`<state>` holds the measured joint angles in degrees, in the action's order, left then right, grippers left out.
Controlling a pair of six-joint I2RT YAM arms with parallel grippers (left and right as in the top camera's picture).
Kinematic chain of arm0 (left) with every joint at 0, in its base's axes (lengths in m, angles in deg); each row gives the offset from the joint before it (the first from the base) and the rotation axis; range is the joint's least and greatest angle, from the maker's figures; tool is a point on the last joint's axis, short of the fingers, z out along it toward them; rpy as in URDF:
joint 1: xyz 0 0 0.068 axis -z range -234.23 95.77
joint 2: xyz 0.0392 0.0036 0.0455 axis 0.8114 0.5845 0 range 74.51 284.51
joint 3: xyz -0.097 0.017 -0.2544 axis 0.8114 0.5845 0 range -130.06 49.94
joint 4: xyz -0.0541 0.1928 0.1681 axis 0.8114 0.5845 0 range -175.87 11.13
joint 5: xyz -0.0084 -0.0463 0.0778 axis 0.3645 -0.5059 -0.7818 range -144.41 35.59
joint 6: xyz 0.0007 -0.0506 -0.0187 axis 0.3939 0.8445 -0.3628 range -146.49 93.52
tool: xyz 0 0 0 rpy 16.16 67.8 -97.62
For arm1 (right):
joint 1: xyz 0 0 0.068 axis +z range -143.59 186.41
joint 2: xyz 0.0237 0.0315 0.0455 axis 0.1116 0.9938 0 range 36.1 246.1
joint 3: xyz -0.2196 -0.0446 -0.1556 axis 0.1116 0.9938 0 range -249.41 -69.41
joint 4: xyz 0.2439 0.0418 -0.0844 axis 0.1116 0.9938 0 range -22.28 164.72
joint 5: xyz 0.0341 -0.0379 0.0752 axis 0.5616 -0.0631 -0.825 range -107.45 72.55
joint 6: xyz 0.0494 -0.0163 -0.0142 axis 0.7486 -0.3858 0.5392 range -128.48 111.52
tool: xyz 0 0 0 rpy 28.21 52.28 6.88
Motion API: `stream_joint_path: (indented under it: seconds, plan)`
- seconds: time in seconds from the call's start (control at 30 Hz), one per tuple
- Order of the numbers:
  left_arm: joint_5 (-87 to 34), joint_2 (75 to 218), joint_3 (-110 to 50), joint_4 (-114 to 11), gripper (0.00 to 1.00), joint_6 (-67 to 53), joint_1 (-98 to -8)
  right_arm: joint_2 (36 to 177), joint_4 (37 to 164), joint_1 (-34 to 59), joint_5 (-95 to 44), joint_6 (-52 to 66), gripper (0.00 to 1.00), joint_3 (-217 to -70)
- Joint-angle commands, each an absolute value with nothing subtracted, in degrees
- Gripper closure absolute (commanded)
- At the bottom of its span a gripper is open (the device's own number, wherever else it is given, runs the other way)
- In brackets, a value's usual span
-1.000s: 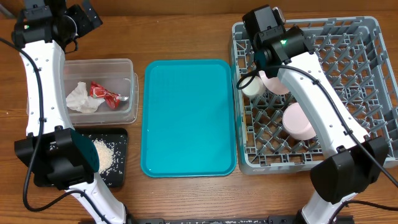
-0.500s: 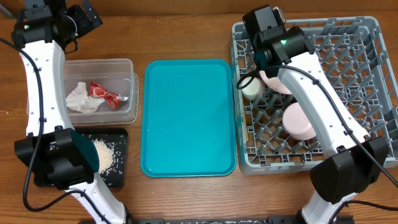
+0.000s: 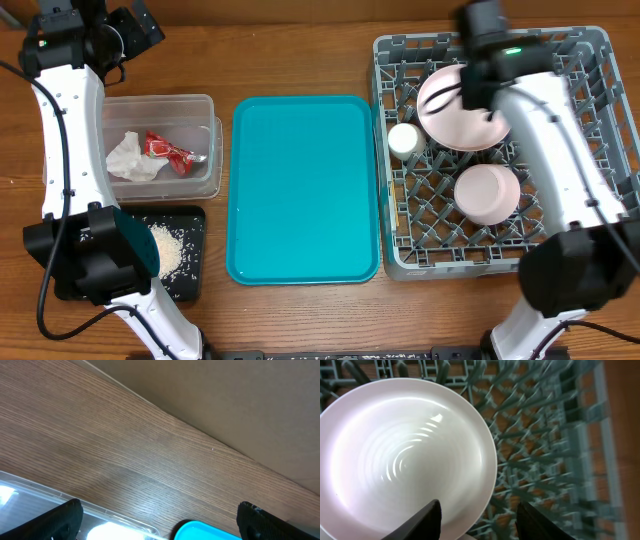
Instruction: Sort waste into correct bins and load items into the dishwasher
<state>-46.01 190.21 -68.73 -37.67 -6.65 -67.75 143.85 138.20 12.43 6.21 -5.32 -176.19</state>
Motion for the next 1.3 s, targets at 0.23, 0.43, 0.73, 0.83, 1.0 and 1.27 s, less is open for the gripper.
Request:
stream_joint_path:
  seconds: [0.23,0.43,0.73,0.83,1.0,1.27]
  plan:
    - [-45.42,190.97,-70.22,-37.65,0.00,-5.69,-67.73,143.59,138.83,-8.84,-32.17,0.06,0.54,-176.22]
    - [-45.42,190.97,-70.22,-37.65,0.00,-5.69,-67.71,143.59,138.51,-8.68,-32.08,0.12,0.65,-173.22]
    - [-45.42,190.97,-70.22,-37.67,0.00,-5.69,-67.73,143.59,127.75,-8.71,-31.65,0.76,0.55,-159.30]
    - [-45.42,190.97,-70.22,-37.67,0.00,-5.69,-67.73,143.59,125.52,-8.40,-32.17,0.78,0.57,-157.81]
    - [-45.42,190.97,-70.22,-37.67,0.00,-5.69,-67.73,143.59,124.58,-8.01,-32.15,0.84,0.63,-157.70]
    - [-45.42,190.97,-70.22,-37.67,0.00,-5.69,-67.73,143.59,118.92,-7.83,-32.17,9.68,0.69,-153.35]
